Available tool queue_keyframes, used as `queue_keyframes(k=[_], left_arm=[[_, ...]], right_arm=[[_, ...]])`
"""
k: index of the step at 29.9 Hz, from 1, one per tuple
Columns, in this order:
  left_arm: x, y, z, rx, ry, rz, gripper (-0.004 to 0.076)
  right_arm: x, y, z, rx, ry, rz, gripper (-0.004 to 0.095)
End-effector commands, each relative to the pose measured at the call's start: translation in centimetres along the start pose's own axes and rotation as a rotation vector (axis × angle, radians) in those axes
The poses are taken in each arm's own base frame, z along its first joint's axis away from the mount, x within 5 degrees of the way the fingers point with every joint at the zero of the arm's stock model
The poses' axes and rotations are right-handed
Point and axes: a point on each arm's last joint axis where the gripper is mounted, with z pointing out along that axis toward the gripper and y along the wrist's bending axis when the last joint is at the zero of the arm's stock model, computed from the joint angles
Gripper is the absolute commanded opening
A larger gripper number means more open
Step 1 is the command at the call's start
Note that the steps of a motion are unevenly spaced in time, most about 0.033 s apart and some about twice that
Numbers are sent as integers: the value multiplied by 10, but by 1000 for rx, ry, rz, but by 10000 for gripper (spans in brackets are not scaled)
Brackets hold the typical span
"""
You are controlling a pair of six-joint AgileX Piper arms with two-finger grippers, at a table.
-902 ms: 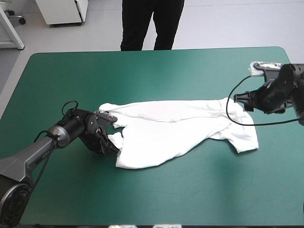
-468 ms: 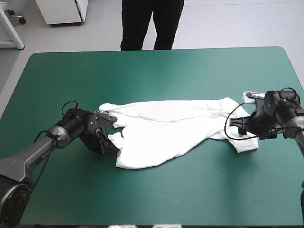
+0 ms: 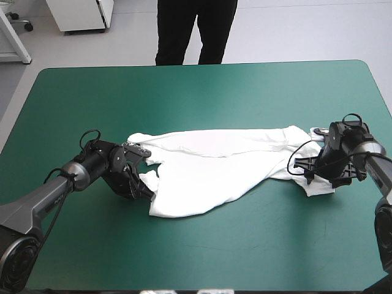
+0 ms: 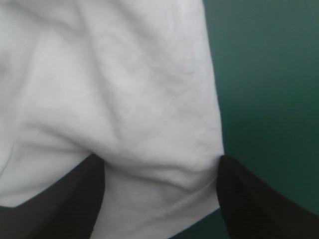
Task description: Fold the cloth
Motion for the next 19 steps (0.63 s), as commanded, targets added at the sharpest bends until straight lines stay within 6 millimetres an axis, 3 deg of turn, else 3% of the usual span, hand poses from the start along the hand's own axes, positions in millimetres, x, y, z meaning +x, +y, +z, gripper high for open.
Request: queue_keyframes(k=[1,6,9,11,12,16,19], left_arm=[[-10,-8,-2,67,-90,-63,-7],[-12,-9,-2,72,-110,-71,-7],[-12,-9,-2,78,-113,-77,-7],[-12,-9,-2,79,-113,-79,-7],[-12,-9,-2,79,-113,-79,-7],[-13,-9,-4,79,-117,-82,-7],[-18,-9,-10,82,-125,-81,-7]], right_arm=[[-1,-3,-6,25,-38,-12,602],[20,-1,35,3,113,10,476],[35,0,51,-22,169,14,255],[41,-1,55,-22,188,11,32],[43,-1,56,-20,197,11,-12],[40,-3,48,-7,174,-6,-17],[33,-1,29,-25,113,0,-17]])
